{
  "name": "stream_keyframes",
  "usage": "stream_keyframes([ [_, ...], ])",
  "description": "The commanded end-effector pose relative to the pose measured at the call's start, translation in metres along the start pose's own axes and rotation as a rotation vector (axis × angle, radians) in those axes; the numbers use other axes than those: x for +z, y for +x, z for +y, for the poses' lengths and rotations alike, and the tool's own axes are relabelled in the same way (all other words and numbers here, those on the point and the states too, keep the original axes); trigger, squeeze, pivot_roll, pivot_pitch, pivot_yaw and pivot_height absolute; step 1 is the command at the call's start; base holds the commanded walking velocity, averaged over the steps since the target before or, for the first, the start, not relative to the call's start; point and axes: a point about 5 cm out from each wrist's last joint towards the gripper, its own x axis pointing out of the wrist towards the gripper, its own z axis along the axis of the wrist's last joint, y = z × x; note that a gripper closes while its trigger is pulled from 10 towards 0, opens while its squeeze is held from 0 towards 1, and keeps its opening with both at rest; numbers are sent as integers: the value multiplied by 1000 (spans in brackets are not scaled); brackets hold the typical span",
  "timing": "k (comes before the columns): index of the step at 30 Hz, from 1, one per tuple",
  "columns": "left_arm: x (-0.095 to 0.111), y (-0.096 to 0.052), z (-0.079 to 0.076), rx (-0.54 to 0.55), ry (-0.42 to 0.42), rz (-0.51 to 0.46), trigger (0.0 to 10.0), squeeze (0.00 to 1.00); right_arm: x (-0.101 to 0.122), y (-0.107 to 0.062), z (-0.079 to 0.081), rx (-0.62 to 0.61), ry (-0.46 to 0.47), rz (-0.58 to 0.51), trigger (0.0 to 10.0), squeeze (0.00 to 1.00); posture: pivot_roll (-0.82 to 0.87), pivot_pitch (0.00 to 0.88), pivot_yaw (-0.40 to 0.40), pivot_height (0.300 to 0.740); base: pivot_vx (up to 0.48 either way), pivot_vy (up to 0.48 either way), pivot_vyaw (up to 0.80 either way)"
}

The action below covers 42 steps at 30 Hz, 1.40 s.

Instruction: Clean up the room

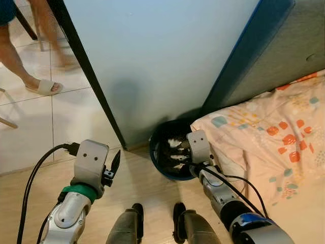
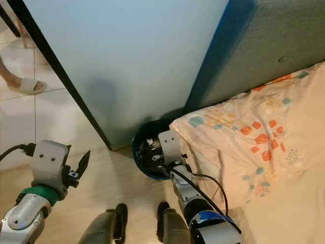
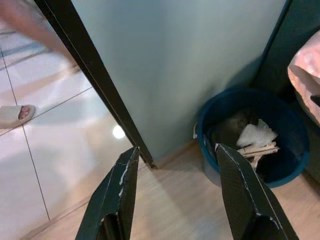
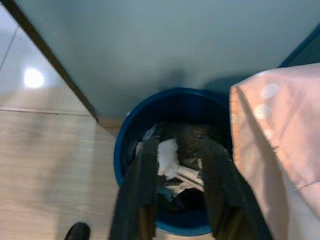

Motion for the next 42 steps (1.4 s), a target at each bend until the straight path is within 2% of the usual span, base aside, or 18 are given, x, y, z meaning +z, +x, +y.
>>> stream_keyframes([
  [1,-5,-4,-2,-12,2,35,10000,0,-11,-5,0,-15,16,40,10000,1000,148,285,55,740,0,0,0],
  [5,-6,-2,-3,-14,1,35,10000,0,-10,-4,-3,-32,2,40,10000,1000,144,279,54,740,0,0,0],
  [6,-6,-1,-4,-17,0,33,10000,0,-10,-5,-4,-39,-4,35,10000,0,141,258,49,740,0,0,0],
  [14,-13,9,-6,-19,6,29,10000,0,-10,-13,1,-35,44,-56,10000,0,126,203,36,740,0,0,0],
  [16,-19,10,-4,-11,8,44,10000,0,-7,-16,4,-37,62,-98,10000,0,114,181,36,740,0,0,0],
  [18,-36,16,0,13,11,85,10000,0,-3,-24,7,-65,104,-171,10000,0,86,138,32,740,0,0,0],
  [21,-48,22,5,41,-3,120,10000,0,-7,-33,7,-99,137,-188,10000,0,58,110,28,740,0,0,0],
  [22,-52,28,4,42,-8,125,10000,0,-19,-40,6,-124,136,-157,10000,0,47,97,29,740,0,0,0],
  [25,-52,30,3,38,-7,124,10000,0,-23,-42,5,-134,133,-146,10000,0,47,97,29,740,0,0,0],
  [28,-52,43,-1,26,-50,118,10000,0,-24,-45,-3,-167,126,-155,10000,0,12,64,45,740,0,0,0],
  [32,-51,47,-1,29,-68,109,10000,0,-22,-46,-7,-178,125,-160,10000,0,12,64,45,740,0,0,0],
  [35,-49,53,2,45,-79,92,10000,0,-17,-46,-15,-206,127,-170,10000,0,4,60,49,740,0,0,0],
  [37,-46,59,6,53,-117,87,10000,0,-10,-45,-26,-237,123,-190,10000,0,1,63,54,740,0,0,0],
  [42,-41,66,5,34,-145,76,10000,0,-4,-43,-33,-261,121,-208,10000,0,-10,71,57,740,0,0,0],
])
